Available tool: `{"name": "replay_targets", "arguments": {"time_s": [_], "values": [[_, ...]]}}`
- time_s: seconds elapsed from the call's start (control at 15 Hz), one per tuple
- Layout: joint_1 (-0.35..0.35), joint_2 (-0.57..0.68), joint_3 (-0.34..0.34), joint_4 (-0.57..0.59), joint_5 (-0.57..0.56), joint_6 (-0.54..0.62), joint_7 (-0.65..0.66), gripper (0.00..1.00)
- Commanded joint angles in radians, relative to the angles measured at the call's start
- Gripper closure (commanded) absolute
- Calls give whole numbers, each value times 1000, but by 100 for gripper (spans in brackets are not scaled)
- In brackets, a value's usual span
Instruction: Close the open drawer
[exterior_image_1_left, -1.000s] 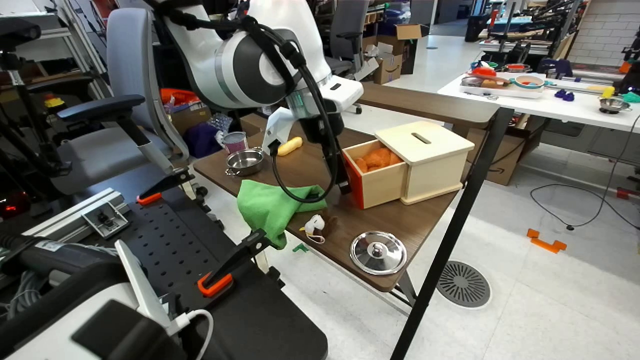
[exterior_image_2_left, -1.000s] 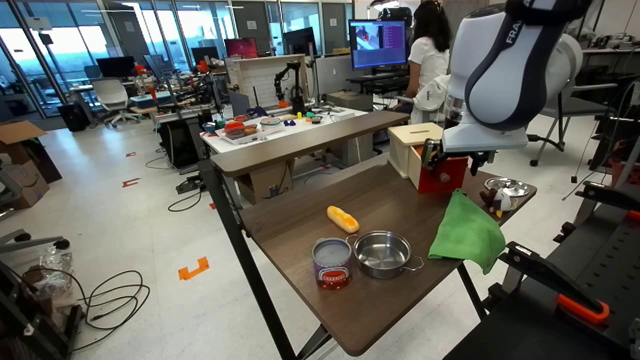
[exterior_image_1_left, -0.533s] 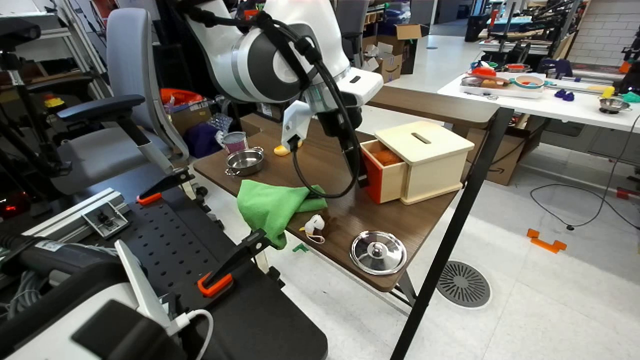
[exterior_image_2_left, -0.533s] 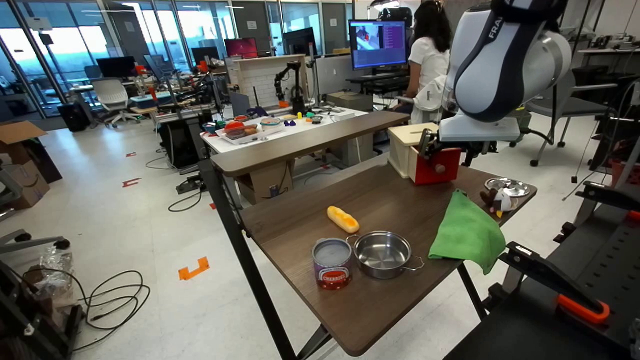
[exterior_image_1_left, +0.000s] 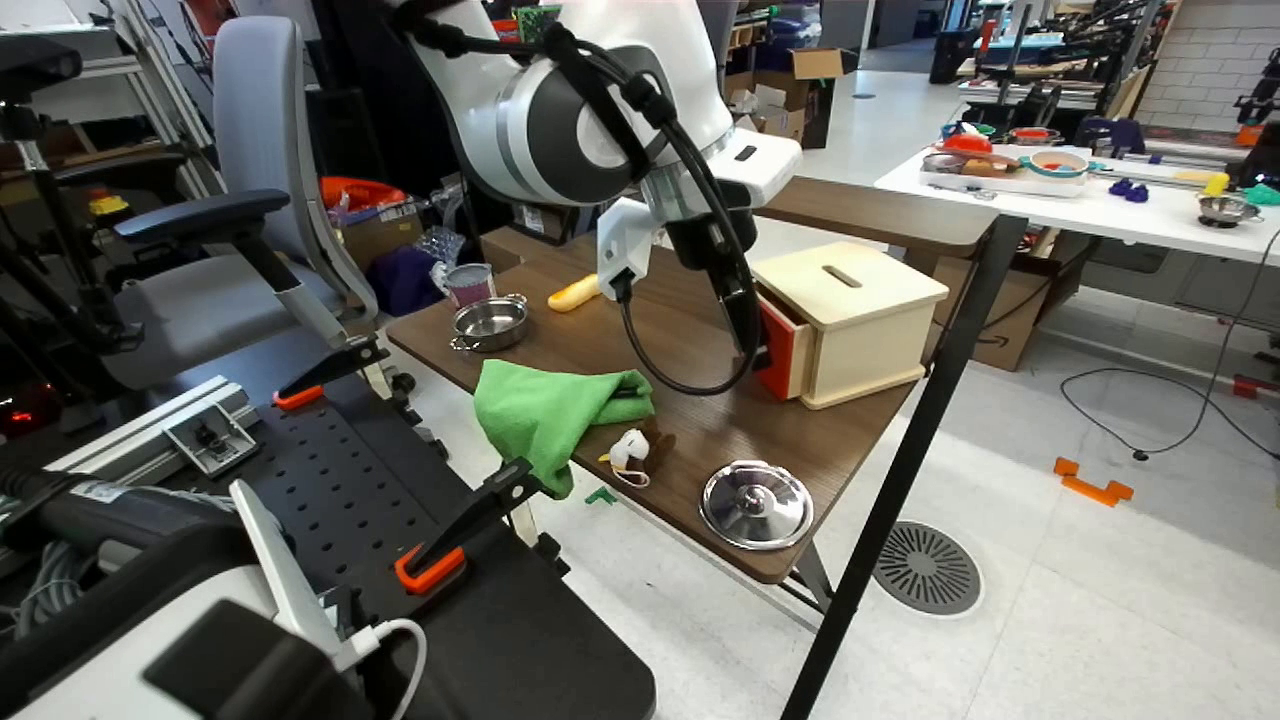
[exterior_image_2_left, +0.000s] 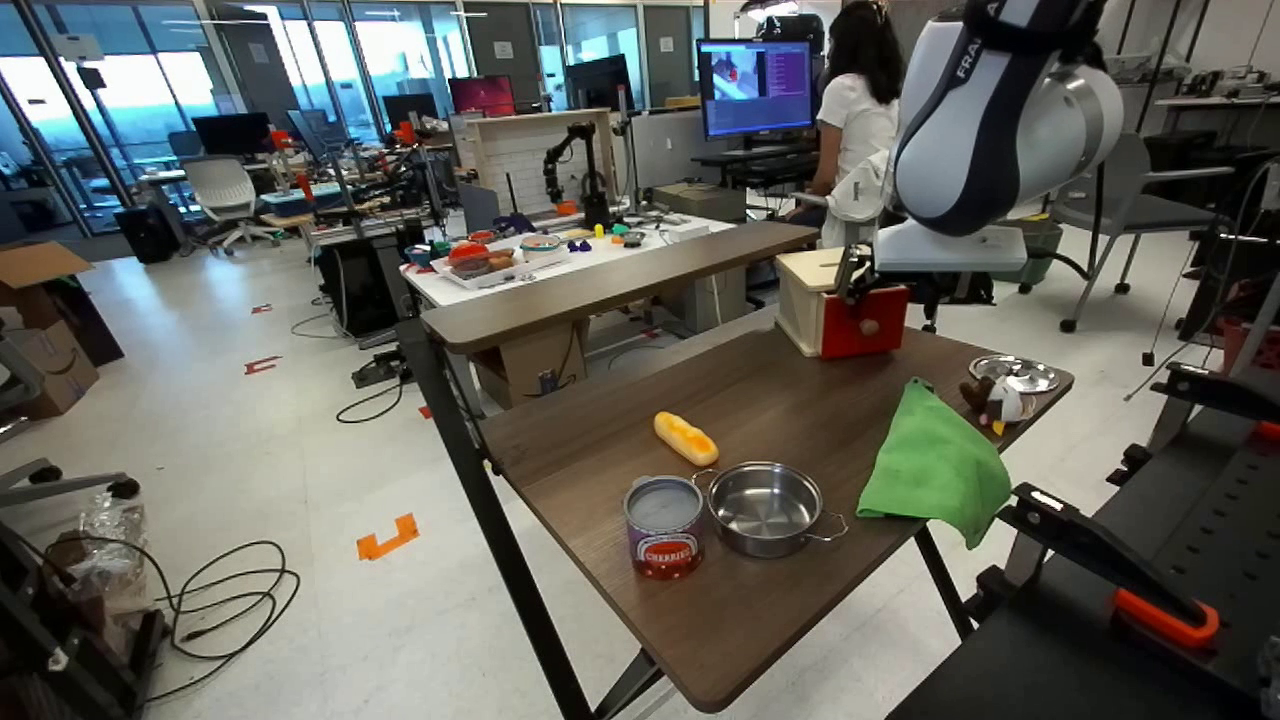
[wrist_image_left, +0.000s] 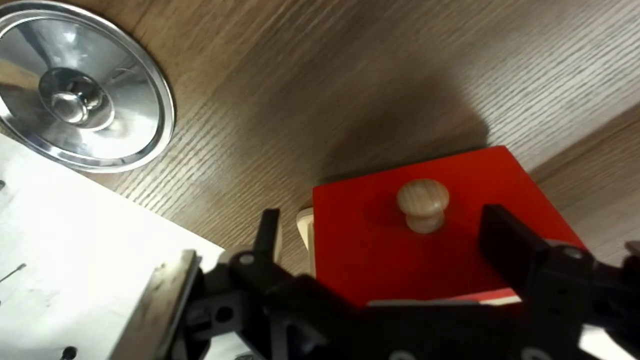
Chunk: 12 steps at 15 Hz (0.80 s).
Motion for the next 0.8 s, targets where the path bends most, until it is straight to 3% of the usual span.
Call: {"name": "replay_targets", "arguments": {"time_s": [0.0, 0.47, 0.73], "values": [[60, 94, -57, 58, 39, 51, -2, 0], [187, 205, -196, 115, 98, 110, 8, 0], [233, 222, -230, 107, 137, 119, 0, 0]]}}
